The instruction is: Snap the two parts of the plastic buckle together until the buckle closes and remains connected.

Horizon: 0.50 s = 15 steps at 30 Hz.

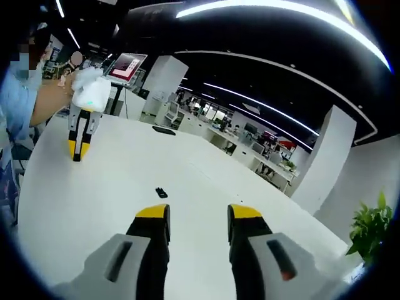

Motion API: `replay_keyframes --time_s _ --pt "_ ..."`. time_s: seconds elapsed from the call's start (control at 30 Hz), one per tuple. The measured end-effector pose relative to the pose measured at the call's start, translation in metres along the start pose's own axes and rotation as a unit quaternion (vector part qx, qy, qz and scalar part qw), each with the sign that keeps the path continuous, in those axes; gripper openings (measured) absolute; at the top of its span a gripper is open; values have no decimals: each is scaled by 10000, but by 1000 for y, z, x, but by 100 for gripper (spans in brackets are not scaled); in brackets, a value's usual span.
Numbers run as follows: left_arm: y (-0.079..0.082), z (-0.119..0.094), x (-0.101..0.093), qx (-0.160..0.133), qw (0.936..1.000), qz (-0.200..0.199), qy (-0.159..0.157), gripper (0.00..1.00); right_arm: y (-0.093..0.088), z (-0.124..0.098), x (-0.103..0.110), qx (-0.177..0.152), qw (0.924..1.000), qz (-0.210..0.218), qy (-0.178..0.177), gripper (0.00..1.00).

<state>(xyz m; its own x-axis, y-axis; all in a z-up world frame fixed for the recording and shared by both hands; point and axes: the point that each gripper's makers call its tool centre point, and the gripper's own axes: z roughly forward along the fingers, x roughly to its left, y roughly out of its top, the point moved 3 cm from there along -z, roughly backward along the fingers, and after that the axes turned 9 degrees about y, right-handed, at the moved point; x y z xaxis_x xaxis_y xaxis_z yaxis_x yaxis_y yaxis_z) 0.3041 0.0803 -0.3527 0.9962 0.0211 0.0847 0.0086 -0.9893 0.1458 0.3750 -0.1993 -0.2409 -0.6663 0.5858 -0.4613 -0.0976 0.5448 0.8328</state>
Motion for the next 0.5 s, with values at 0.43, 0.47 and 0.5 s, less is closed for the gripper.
replay_keyframes --time_s 0.43,0.47,0.5 --pt "1 0 -1 27 10000 -12 47 8 12 64 17 498 9886 -395 1367 37" --pt "1 0 -1 26 10000 -17 46 8 12 69 20 564 9851 -495 1546 37" --pt "1 0 -1 32 10000 -5 54 8 9 75 25 705 9795 -556 1805 37"
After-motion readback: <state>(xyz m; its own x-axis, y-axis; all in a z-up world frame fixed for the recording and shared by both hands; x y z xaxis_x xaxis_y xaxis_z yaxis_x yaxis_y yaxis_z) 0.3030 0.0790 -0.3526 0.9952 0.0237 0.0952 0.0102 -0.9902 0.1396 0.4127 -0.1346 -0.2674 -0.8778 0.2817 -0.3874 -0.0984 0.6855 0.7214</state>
